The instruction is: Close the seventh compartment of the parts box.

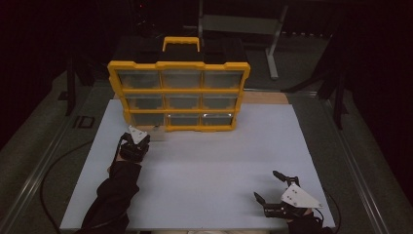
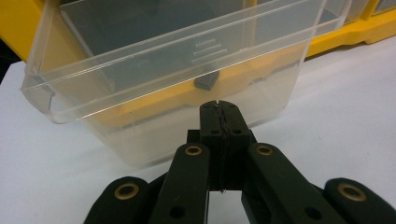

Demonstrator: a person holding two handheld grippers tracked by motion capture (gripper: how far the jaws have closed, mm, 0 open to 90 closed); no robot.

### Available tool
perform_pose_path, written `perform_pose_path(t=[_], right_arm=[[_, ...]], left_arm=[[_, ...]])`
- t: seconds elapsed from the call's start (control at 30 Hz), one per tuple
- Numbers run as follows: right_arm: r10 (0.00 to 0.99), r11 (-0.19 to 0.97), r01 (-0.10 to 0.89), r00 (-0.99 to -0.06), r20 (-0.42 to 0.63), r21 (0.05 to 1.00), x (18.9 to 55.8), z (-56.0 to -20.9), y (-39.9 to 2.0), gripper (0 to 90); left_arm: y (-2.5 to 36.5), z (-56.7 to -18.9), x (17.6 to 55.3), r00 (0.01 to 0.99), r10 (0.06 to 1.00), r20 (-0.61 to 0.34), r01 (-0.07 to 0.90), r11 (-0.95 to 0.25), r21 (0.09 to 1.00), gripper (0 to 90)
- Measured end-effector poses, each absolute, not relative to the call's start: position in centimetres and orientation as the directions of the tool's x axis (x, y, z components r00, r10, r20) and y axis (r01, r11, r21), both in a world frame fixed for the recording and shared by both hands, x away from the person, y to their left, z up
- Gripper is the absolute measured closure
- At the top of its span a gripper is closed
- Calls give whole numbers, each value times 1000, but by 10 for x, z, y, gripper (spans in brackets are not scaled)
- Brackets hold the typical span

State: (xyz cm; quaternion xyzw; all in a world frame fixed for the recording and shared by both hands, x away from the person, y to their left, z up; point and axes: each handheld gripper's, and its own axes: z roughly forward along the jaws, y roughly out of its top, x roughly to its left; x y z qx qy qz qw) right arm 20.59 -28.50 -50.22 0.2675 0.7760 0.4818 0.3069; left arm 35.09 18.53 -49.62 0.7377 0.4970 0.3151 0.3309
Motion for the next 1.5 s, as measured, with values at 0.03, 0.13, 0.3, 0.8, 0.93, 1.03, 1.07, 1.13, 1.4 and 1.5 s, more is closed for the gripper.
perform_pose_path(t=[0.03,0.13,0.3,0.8,0.93,1.03,1.07,1.13,1.4,1.5], right_arm=[[711,392,119,-668,-218,912,206,-502,-285,82],[709,395,119,-670,-220,911,206,-502,-285,82],[711,394,120,-668,-219,911,206,-502,-285,82],[711,395,122,-668,-219,911,206,-503,-285,82],[711,395,123,-669,-218,911,207,-503,-285,82],[711,396,123,-668,-219,910,206,-503,-285,82],[711,396,124,-668,-218,910,206,-503,-285,83],[711,395,123,-668,-218,910,206,-503,-285,83],[712,396,125,-667,-218,910,207,-503,-286,83],[711,396,124,-668,-218,910,206,-503,-286,83]], left_arm=[[185,-496,352,306,942,140,525,-289,801,900],[185,-496,356,306,941,142,527,-292,799,900],[187,-495,361,312,940,137,529,-292,797,900],[185,-496,378,315,939,135,524,-291,800,900],[185,-495,382,318,937,146,512,-299,805,900],[185,-494,385,311,938,151,509,-299,808,900],[185,-494,387,308,938,157,508,-302,807,900],[185,-494,388,306,938,161,507,-304,807,900],[186,-493,394,297,937,183,493,-315,811,900],[185,-494,397,296,934,200,493,-329,805,900]])
